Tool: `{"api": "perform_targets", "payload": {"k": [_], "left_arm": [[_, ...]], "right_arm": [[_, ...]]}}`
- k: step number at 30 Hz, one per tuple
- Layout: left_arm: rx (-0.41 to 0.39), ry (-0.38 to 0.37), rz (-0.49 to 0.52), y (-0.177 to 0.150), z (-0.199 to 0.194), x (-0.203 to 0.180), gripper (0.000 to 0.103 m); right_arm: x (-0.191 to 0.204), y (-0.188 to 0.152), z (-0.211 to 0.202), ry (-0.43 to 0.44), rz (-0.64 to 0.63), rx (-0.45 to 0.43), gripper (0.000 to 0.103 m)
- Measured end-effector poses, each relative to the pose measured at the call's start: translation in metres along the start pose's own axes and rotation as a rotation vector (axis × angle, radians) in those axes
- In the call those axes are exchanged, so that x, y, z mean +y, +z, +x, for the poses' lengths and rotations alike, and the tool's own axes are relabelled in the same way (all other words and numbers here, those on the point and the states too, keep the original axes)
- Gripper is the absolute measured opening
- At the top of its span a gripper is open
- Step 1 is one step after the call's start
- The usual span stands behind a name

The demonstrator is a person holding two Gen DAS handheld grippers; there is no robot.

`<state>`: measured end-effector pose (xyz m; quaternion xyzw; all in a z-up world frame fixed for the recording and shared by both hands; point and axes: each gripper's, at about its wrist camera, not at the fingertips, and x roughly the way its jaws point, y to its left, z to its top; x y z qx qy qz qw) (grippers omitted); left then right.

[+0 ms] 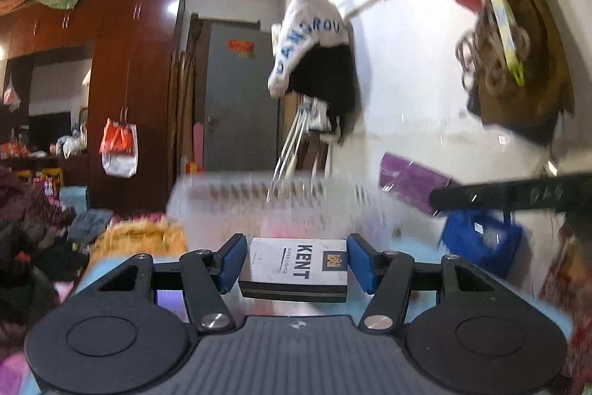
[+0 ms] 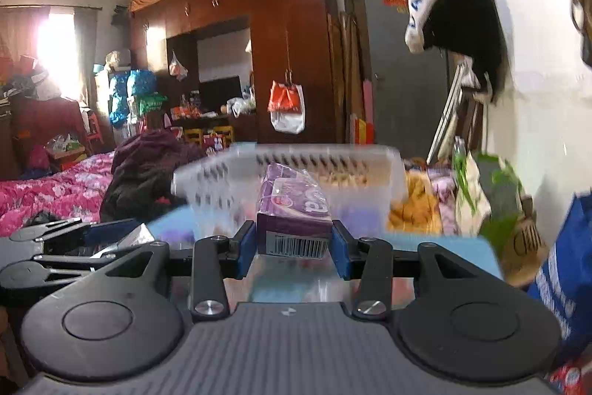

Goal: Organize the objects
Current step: 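Carry both boxes over the white basket and open both grippers, then grasp the purple wrapped box with the left gripper while the right grasps the red bagged box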

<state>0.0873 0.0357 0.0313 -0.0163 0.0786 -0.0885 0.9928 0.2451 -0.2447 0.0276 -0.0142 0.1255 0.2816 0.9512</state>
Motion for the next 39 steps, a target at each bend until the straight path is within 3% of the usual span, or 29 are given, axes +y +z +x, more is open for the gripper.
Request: {"api": "perform_targets", "payload": {"k": [5, 8, 11, 12, 13, 15, 20, 22, 26, 29, 31, 39], "left_arm": [[0.039, 0.053, 0.004, 0.072, 0.064, 0.006, 0.063], [0.131, 0.1, -0.025, 0.085, 0.11, 0.016, 0.063], [0.153, 0.134, -0.021, 0.082, 0.139, 0.023, 0.068], [0.172, 0.156, -0.002, 0.08, 0.147, 0.023, 0.081], [0.185, 0.173, 0.0, 0.077, 0.15, 0.025, 0.083], [0.185, 0.167, -0.024, 0.072, 0.146, 0.032, 0.083], [0.122, 0.093, -0.067, 0.063, 0.095, 0.043, 0.085], [0.128, 0.077, -0.046, 0.046, 0.068, 0.046, 0.092], [0.229, 0.064, -0.002, 0.0, 0.048, 0.051, 0.093], [0.299, 0.068, -0.018, -0.028, 0.045, 0.06, 0.093], [0.337, 0.06, -0.037, -0.038, 0.047, 0.068, 0.093], [0.384, 0.046, -0.04, -0.052, 0.048, 0.073, 0.093]], "right_arm": [[-0.011, 0.047, 0.054, -0.075, -0.029, 0.012, 0.046], [-0.018, 0.054, 0.086, -0.085, -0.031, 0.082, 0.046], [-0.016, 0.049, 0.104, -0.109, -0.072, 0.1, 0.049], [-0.015, 0.048, 0.108, -0.117, -0.082, 0.108, 0.067], [-0.015, 0.045, 0.108, -0.13, -0.089, 0.11, 0.09], [-0.014, 0.039, 0.095, -0.13, -0.097, 0.075, 0.103], [-0.016, 0.014, 0.045, -0.087, -0.082, 0.032, 0.103], [-0.024, -0.003, 0.031, -0.101, -0.077, 0.025, 0.103], [-0.053, -0.039, 0.041, -0.099, 0.02, 0.179, 0.103], [-0.071, -0.058, 0.065, -0.166, 0.073, 0.293, 0.103], [-0.08, -0.065, 0.077, -0.161, 0.123, 0.347, 0.103], [-0.084, -0.076, 0.101, -0.138, 0.138, 0.411, 0.102]]}}
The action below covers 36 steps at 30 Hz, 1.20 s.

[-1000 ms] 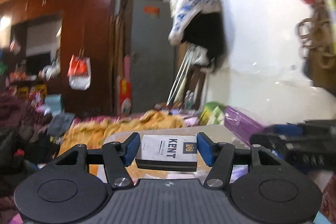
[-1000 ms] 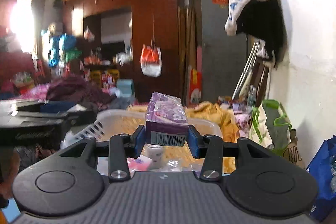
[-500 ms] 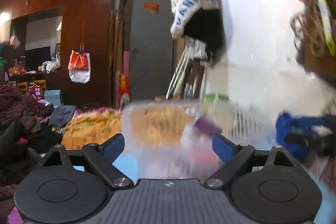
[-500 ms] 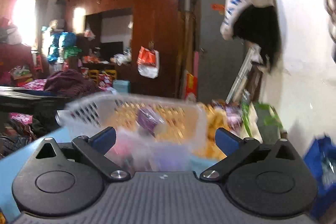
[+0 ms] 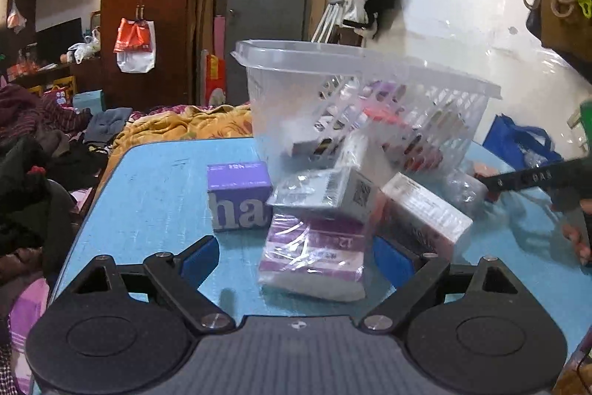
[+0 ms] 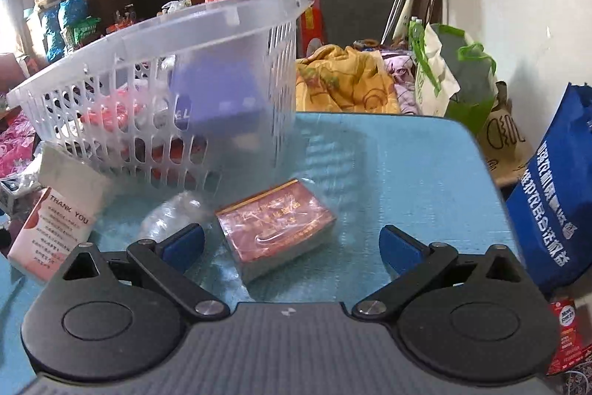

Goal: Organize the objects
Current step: 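Grasp the purple wrapped box with the left gripper while the right grasps the red bagged box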

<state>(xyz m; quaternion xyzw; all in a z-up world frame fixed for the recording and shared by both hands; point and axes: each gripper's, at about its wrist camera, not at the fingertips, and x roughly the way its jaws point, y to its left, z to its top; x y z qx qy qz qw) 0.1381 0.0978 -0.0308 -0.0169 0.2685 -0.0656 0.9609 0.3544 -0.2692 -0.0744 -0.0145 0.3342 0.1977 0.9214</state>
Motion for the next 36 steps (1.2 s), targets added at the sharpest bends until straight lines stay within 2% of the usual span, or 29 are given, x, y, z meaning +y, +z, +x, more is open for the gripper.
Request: {"api": "perform_targets", "payload": {"k": [2, 5, 8, 11, 13, 15, 20, 23, 29, 34, 36], "left_arm": [[0.007, 0.009, 0.026, 0.001, 0.001, -0.005, 0.093], [0.032, 0.026, 0.047, -0.001, 0.005, -0.009, 0.093], [0.038, 0.026, 0.047, -0.001, 0.005, -0.008, 0.093], [0.05, 0.024, 0.032, -0.001, 0.007, -0.006, 0.092], [0.042, 0.023, 0.031, -0.002, 0.006, -0.006, 0.079], [0.041, 0.033, 0.047, -0.003, 0.006, -0.008, 0.07], [0.012, 0.047, 0.1, -0.005, 0.001, -0.016, 0.069], [-0.038, 0.046, 0.108, -0.007, -0.007, -0.017, 0.069], [-0.196, 0.04, 0.026, -0.013, -0.027, -0.005, 0.069], [-0.23, 0.018, -0.021, -0.012, -0.029, 0.002, 0.069], [-0.251, 0.018, -0.018, -0.013, -0.031, 0.001, 0.069]], "right_arm": [[0.004, -0.002, -0.003, 0.01, -0.011, -0.005, 0.1], [0.011, -0.004, -0.004, -0.013, -0.049, -0.008, 0.089], [0.017, -0.006, -0.006, -0.016, -0.077, -0.024, 0.071], [0.014, -0.006, -0.006, -0.017, -0.071, -0.032, 0.07], [0.013, -0.007, -0.007, -0.023, -0.066, -0.041, 0.07], [0.014, -0.006, -0.008, -0.02, -0.066, -0.044, 0.07], [0.01, -0.004, -0.009, -0.005, -0.053, -0.058, 0.07], [0.007, -0.005, -0.012, 0.0, -0.034, -0.077, 0.07], [0.005, -0.007, -0.019, 0.019, -0.013, -0.118, 0.07], [0.01, -0.01, -0.025, 0.046, -0.025, -0.13, 0.07], [0.015, -0.014, -0.033, 0.04, -0.027, -0.162, 0.07]]}}
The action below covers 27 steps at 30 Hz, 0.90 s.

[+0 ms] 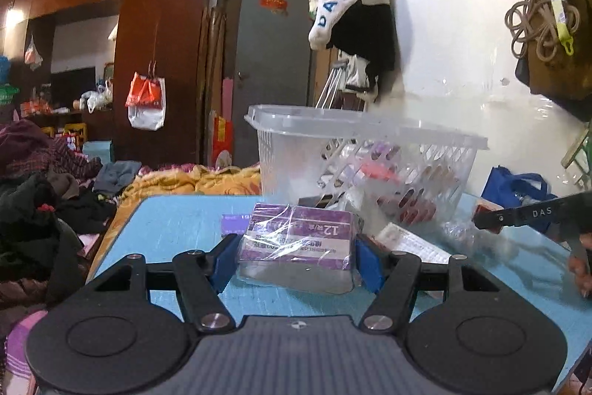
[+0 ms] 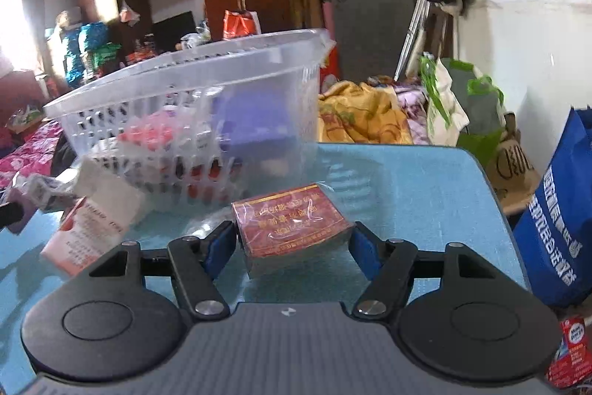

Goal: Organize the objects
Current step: 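Grasp the purple wrapped box with the left gripper while the right grasps the red bagged box, then lift both boxes over the white basket and open both grippers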

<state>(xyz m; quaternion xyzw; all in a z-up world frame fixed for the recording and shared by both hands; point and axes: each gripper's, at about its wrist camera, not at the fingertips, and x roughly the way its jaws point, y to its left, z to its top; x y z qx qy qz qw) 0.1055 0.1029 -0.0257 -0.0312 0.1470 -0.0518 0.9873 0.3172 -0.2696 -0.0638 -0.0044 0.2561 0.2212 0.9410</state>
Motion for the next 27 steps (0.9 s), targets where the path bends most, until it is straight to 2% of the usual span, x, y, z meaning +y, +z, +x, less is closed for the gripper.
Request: {"api": "perform_targets", "payload": {"k": [3, 6, 9, 19, 23, 25, 27], "left_arm": [[-0.049, 0.01, -0.012, -0.002, -0.007, 0.0, 0.069], [-0.052, 0.032, -0.033, -0.001, -0.009, 0.0, 0.069], [-0.046, -0.015, -0.057, 0.001, -0.012, -0.004, 0.069], [-0.027, -0.06, -0.022, 0.01, -0.013, -0.026, 0.07], [-0.069, -0.1, -0.035, 0.041, -0.012, -0.034, 0.07], [-0.095, -0.13, -0.042, 0.071, -0.006, -0.038, 0.07], [-0.087, -0.107, -0.026, 0.101, 0.009, -0.042, 0.07]], "right_arm": [[0.007, -0.005, -0.012, 0.029, 0.003, -0.029, 0.07], [0.02, -0.011, -0.022, 0.083, -0.002, -0.04, 0.07], [0.037, -0.012, -0.032, 0.119, -0.035, -0.062, 0.07], [0.064, -0.009, -0.034, 0.154, -0.088, -0.08, 0.07], [0.07, 0.014, -0.05, 0.194, -0.067, -0.157, 0.07], [0.075, 0.041, -0.058, 0.168, -0.085, -0.226, 0.07], [0.08, 0.069, -0.056, 0.132, -0.117, -0.26, 0.07]]}}
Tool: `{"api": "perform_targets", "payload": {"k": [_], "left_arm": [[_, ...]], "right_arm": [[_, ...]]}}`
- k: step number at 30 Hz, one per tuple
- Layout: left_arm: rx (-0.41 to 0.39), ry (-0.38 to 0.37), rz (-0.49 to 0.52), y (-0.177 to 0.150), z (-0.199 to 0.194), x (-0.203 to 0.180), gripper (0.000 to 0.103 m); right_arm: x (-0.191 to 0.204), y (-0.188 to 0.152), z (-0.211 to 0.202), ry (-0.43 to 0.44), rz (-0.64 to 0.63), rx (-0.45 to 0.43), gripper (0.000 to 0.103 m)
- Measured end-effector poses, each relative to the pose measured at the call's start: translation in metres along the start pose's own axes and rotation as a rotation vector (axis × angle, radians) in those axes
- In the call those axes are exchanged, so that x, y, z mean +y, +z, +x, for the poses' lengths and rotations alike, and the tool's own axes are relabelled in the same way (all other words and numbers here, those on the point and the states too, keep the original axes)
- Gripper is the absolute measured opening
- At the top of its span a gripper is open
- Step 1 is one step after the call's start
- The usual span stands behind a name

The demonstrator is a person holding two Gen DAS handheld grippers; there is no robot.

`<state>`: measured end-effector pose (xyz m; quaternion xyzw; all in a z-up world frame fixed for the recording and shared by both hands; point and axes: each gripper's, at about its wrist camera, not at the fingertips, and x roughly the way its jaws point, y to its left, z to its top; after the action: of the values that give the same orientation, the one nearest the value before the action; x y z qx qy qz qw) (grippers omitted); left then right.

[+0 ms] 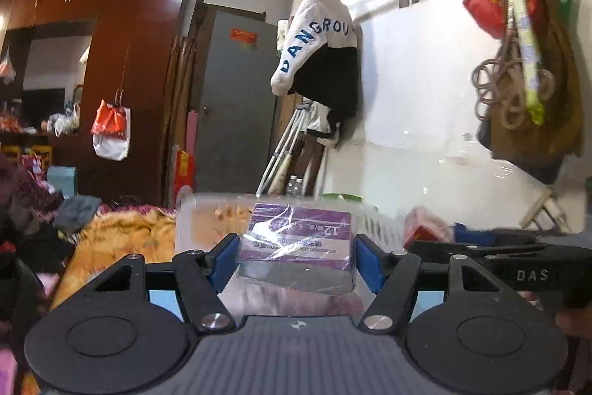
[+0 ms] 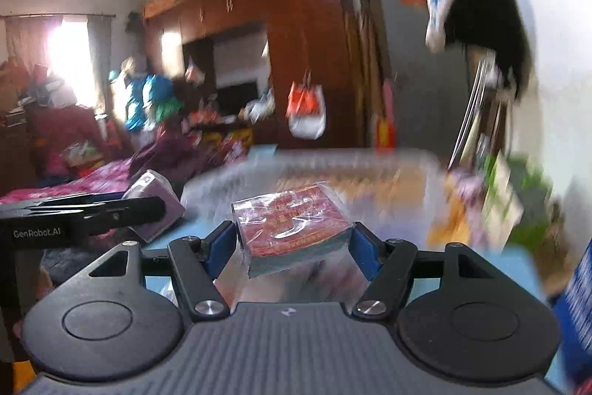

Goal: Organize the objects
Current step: 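Lift both boxes over the white basket and open both grippers, then grasp the bagged toothpaste box with the left gripper while the right grasps a small clear bag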

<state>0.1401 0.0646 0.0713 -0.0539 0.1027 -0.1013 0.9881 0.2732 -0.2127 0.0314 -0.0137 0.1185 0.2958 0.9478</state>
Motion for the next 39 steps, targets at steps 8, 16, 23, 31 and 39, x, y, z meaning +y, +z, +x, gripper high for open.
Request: {"api": "perform_targets", "payload": {"k": [8, 16, 23, 31, 39], "left_arm": [[0.137, 0.118, 0.01, 0.038, 0.088, 0.005, 0.07], [0.193, 0.143, 0.003, 0.029, 0.107, 0.017, 0.089], [0.099, 0.132, 0.057, -0.014, 0.021, 0.009, 0.095], [0.235, 0.17, -0.023, -0.072, 0.008, 0.038, 0.095], [0.322, 0.204, -0.021, -0.085, 0.021, 0.047, 0.078]], "right_arm": [[-0.017, 0.036, 0.069, -0.074, -0.065, 0.082, 0.07], [-0.018, 0.022, 0.05, -0.089, -0.069, 0.053, 0.103], [-0.021, -0.026, -0.001, -0.068, -0.026, 0.074, 0.103], [-0.039, -0.085, 0.037, -0.073, 0.099, 0.293, 0.103], [-0.042, -0.102, 0.044, -0.064, 0.13, 0.351, 0.089]]}}
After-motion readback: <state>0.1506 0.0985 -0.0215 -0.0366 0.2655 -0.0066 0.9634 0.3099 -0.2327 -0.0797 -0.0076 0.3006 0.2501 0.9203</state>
